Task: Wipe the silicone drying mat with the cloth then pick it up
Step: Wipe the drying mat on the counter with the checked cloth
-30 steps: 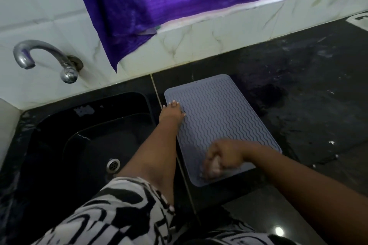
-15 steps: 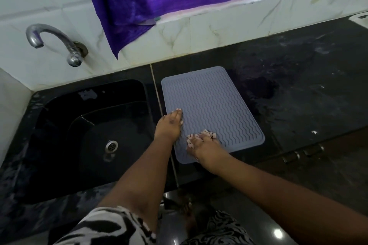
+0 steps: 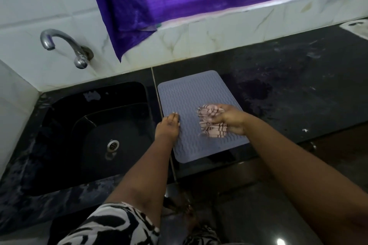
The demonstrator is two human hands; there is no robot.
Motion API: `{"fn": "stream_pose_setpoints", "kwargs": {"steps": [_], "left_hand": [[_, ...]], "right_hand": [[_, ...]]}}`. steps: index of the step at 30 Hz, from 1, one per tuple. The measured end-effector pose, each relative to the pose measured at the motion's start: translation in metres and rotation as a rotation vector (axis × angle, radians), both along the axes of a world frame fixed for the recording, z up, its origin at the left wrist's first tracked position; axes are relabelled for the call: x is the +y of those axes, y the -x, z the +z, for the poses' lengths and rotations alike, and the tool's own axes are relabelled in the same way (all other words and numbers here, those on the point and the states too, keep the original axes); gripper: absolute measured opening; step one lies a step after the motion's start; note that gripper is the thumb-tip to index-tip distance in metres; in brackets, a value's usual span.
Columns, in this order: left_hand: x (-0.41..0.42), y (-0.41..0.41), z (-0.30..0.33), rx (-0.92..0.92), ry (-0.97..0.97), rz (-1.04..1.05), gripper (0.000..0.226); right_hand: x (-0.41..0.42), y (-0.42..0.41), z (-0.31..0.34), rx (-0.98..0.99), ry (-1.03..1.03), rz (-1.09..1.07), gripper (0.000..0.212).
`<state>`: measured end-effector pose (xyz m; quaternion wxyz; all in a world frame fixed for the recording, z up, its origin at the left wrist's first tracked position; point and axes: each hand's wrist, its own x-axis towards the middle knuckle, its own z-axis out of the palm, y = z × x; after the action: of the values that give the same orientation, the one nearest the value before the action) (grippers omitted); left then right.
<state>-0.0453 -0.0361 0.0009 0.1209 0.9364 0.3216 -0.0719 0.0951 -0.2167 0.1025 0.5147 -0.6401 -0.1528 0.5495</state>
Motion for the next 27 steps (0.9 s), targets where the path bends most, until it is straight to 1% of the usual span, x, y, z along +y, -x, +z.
{"fn": "stream_pose_setpoints", "kwargs": {"steps": [1,2,3,5,6,8,9,10,11,12,13,14,15,17,18,21,24,27], "left_hand": [[0.000,-0.004,0.005,0.007,0.011,0.010,0.047],[0.003,-0.008,0.009,0.007,0.021,0.021,0.045],[0.007,-0.012,0.013,-0.006,0.033,0.032,0.043],[0.022,-0.020,0.022,-0.078,0.078,0.072,0.044],[0.032,-0.026,0.027,-0.128,0.104,0.096,0.047],[0.055,-0.038,0.035,-0.166,0.143,0.129,0.064],[0.066,-0.046,0.038,-0.139,0.176,0.137,0.078],[0.076,-0.054,0.040,-0.078,0.205,0.126,0.095],[0.087,-0.064,0.042,0.008,0.207,0.086,0.112],[0.096,-0.074,0.042,0.098,0.167,0.021,0.125],[0.105,-0.085,0.041,0.166,0.095,-0.053,0.132],[0.112,-0.095,0.038,0.201,0.026,-0.120,0.135],[0.118,-0.104,0.035,0.208,-0.012,-0.165,0.137],[0.132,-0.119,0.026,0.219,0.008,-0.172,0.144],[0.139,-0.124,0.020,0.244,0.040,-0.152,0.149],[0.157,-0.127,0.000,0.316,0.174,-0.112,0.154],[0.162,-0.127,-0.006,0.348,0.216,-0.117,0.157],[0.163,-0.130,-0.001,0.386,0.217,-0.141,0.162]], "right_hand": [[0.003,-0.005,-0.003,0.093,0.012,-0.035,0.033],[0.006,-0.008,-0.005,0.139,0.065,-0.034,0.025],[0.010,-0.013,-0.008,0.103,0.142,-0.016,0.023],[0.026,-0.027,-0.011,-0.133,0.315,0.044,0.032],[0.037,-0.035,-0.011,-0.209,0.338,0.058,0.037],[0.063,-0.048,0.000,-0.271,0.290,0.053,0.037],[0.078,-0.053,0.006,-0.339,0.254,0.070,0.036],[0.095,-0.059,0.011,-0.471,0.234,0.105,0.038],[0.112,-0.064,0.015,-0.647,0.224,0.144,0.046],[0.130,-0.071,0.016,-0.832,0.222,0.168,0.057],[0.150,-0.078,0.014,-0.982,0.221,0.192,0.068],[0.169,-0.084,0.010,-1.088,0.217,0.229,0.074],[0.189,-0.091,0.005,-1.137,0.213,0.268,0.074],[0.229,-0.104,-0.009,-1.139,0.230,0.326,0.061],[0.245,-0.106,-0.019,-1.150,0.278,0.377,0.057],[0.272,-0.094,-0.059,-1.266,0.458,0.611,0.055],[0.270,-0.083,-0.095,-1.290,0.504,0.591,0.058],[0.267,-0.088,-0.101,-1.395,0.499,0.621,0.059]]}}
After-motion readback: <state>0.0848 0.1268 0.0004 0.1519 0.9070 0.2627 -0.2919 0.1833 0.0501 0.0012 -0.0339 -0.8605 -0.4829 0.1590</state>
